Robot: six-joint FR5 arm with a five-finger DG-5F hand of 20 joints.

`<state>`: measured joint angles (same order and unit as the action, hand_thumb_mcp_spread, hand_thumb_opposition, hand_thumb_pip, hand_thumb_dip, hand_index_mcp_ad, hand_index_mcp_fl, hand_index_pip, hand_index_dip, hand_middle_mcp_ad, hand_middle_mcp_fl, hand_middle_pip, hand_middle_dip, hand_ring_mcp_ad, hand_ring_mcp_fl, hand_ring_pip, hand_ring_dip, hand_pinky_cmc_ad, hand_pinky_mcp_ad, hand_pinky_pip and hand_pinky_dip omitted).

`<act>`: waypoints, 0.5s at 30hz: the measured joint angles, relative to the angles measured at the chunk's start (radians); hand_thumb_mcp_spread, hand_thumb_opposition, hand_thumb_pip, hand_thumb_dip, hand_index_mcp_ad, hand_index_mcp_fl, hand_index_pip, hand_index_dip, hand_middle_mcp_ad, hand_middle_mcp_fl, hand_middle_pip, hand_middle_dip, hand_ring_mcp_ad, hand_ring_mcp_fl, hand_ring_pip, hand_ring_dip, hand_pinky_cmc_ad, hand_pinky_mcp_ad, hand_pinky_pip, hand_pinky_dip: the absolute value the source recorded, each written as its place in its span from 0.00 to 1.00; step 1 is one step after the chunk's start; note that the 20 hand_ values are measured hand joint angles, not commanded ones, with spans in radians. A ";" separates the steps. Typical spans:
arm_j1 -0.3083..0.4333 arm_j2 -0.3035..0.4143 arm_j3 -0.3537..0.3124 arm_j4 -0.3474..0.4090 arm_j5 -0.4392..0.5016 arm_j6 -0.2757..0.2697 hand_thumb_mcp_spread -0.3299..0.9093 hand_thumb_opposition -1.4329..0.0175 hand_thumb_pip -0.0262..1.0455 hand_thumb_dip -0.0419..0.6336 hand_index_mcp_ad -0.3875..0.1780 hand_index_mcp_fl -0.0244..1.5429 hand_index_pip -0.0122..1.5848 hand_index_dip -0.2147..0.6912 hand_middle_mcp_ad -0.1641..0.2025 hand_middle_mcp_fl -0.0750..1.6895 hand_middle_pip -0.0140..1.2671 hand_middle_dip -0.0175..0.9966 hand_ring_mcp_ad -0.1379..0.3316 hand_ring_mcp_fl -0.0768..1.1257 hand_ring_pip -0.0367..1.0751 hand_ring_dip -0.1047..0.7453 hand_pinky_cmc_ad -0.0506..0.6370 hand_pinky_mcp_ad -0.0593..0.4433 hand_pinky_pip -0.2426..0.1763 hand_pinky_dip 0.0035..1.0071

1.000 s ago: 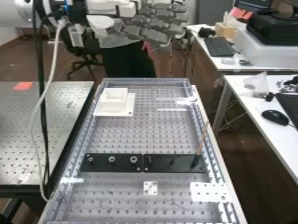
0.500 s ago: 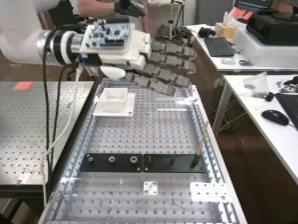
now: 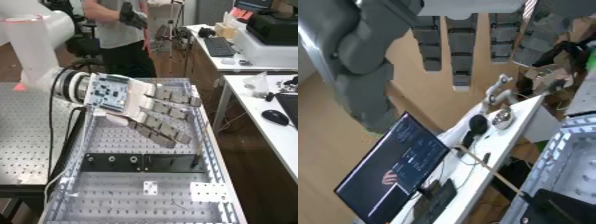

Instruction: Grab the chopstick and place it in the clear container

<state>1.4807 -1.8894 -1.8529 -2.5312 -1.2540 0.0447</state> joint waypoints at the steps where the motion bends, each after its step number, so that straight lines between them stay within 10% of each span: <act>1: -0.004 -0.012 0.004 0.003 0.008 0.024 0.47 0.44 0.77 0.53 0.65 0.07 0.17 0.63 0.72 0.17 0.12 0.58 0.77 0.08 0.11 0.19 0.58 0.55 0.25 0.16; 9: -0.016 -0.093 0.032 0.062 0.093 0.143 0.50 0.42 0.84 0.64 0.61 0.15 0.48 0.53 0.73 0.23 0.12 0.60 0.77 0.11 0.13 0.28 0.58 0.54 0.25 0.18; 15: -0.023 -0.147 0.083 0.052 0.104 0.213 0.51 0.41 0.84 0.64 0.61 0.16 0.53 0.46 0.72 0.28 0.16 0.60 0.75 0.18 0.13 0.32 0.56 0.54 0.25 0.18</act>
<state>1.4576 -2.0366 -1.7702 -2.4787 -1.1497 0.2573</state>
